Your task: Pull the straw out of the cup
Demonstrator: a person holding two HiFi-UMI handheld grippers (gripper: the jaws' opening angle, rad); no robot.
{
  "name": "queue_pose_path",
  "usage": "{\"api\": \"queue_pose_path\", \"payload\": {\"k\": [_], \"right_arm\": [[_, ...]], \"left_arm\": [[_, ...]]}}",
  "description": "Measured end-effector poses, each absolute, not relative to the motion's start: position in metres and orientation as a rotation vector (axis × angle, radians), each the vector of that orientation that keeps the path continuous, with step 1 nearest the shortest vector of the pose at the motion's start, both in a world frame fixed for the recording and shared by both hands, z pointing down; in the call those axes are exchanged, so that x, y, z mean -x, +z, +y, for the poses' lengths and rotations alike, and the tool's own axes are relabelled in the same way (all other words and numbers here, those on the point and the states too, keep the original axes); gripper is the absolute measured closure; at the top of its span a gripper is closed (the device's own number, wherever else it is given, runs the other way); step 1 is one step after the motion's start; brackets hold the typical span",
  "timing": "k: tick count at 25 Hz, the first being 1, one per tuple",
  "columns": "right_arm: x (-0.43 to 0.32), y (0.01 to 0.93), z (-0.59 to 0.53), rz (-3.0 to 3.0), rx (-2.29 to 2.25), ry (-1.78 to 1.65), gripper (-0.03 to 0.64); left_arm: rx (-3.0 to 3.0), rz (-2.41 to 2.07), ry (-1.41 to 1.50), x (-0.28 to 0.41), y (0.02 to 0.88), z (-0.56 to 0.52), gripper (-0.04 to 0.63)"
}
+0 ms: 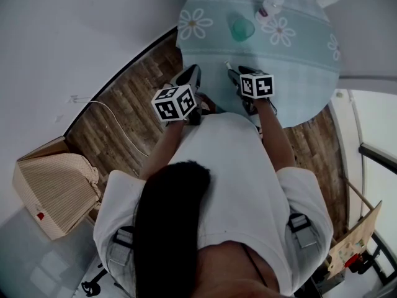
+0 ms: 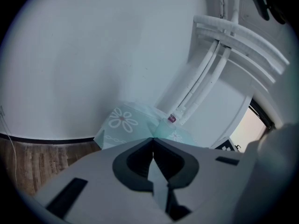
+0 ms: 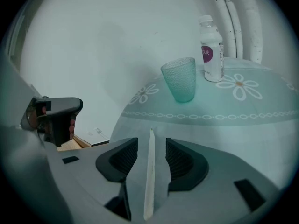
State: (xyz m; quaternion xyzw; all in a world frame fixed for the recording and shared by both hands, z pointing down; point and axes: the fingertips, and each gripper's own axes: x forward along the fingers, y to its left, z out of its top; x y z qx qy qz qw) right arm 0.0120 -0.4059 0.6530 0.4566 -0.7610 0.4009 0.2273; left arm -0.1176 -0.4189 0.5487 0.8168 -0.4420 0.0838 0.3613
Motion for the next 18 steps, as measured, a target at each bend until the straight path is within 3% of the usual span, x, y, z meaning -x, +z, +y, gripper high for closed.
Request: {"api": "queue_pose_path", "payload": {"k": [18], "right_arm": [[-0.040,0.570,-0.404,-2.297,-1.506,1.001,0.407]], "left_arm": [[-2.112,-1.112,0.192,0.116,0.547,-0.412,0.586]]}}
